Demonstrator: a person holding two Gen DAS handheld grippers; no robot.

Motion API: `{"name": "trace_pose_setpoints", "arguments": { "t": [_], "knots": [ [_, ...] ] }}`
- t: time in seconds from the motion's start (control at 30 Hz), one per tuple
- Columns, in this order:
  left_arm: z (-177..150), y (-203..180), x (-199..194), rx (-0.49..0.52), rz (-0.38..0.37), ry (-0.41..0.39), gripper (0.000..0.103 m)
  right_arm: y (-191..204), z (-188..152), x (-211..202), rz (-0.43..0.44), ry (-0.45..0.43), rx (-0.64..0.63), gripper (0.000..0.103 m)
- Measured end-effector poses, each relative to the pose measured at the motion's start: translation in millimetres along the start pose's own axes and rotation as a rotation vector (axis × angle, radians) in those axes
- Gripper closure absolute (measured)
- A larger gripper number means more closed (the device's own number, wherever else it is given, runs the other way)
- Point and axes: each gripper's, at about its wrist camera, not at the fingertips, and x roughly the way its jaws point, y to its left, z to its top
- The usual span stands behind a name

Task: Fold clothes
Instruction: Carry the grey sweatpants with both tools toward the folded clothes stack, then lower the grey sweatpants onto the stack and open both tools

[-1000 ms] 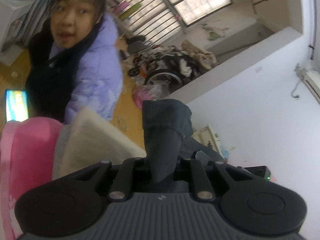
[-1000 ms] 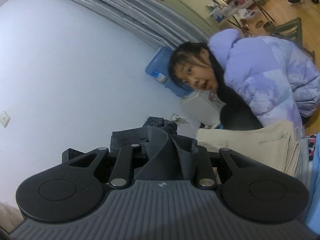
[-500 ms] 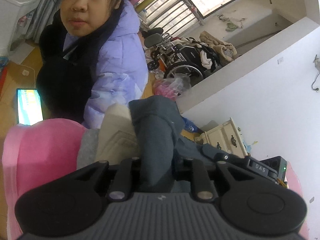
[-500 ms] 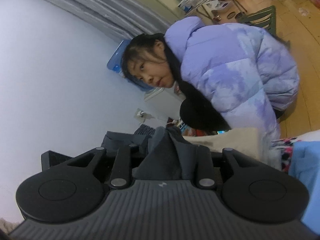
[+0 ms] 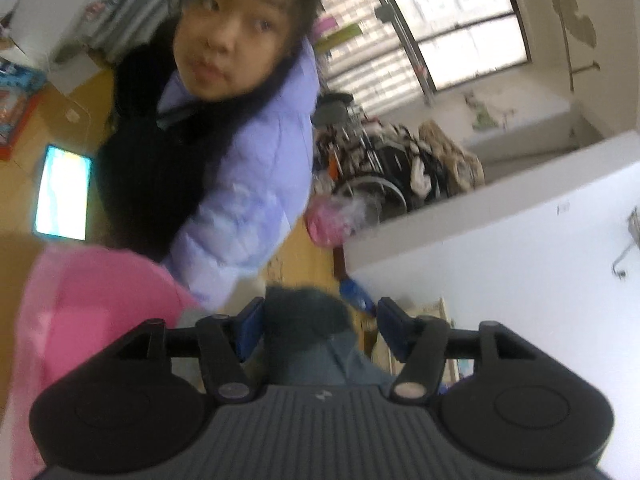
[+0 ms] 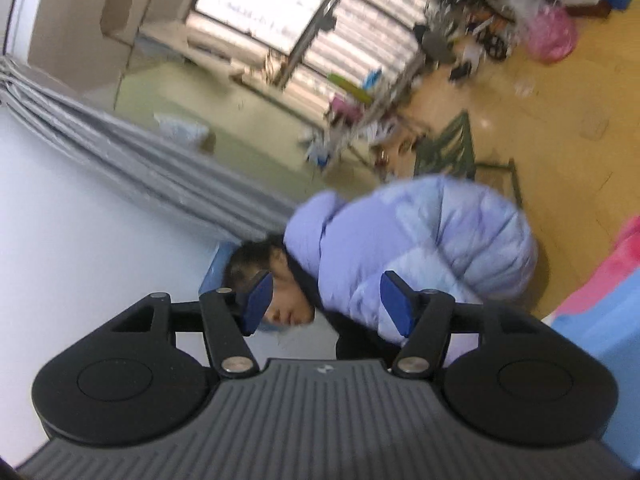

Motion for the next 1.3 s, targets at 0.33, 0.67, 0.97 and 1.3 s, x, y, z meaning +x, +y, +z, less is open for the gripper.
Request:
{"name": "trace_pose_setpoints", "arguments": {
  "t": [0.33, 0.67, 0.97, 1.3],
  "knots": [
    [-27.0, -31.5, -102.9, 0.261, 0.208, 0.035, 0.038, 28.8, -54.1, -91.2, -0.132, 0.071, -0.341, 0.046],
    [-93.4, -8.7, -113.0, 0.338, 0.203, 0.254, 0.037, 35.5, -130.7, -139.4, -0.103, 0.259, -0.325, 0.052],
    [-111.6, 10.7, -103.2, 0.306, 0.18, 0.294, 0.064, 23.8, -148.5, -131.0, -0.106, 0.358, -0.255, 0.051],
    [-117.7, 15.8, -109.7, 0.303, 0.208, 0.269, 0.095, 33.9, -154.0, -130.4, -0.09, 0.335, -0.325, 0.099]
  ]
}}
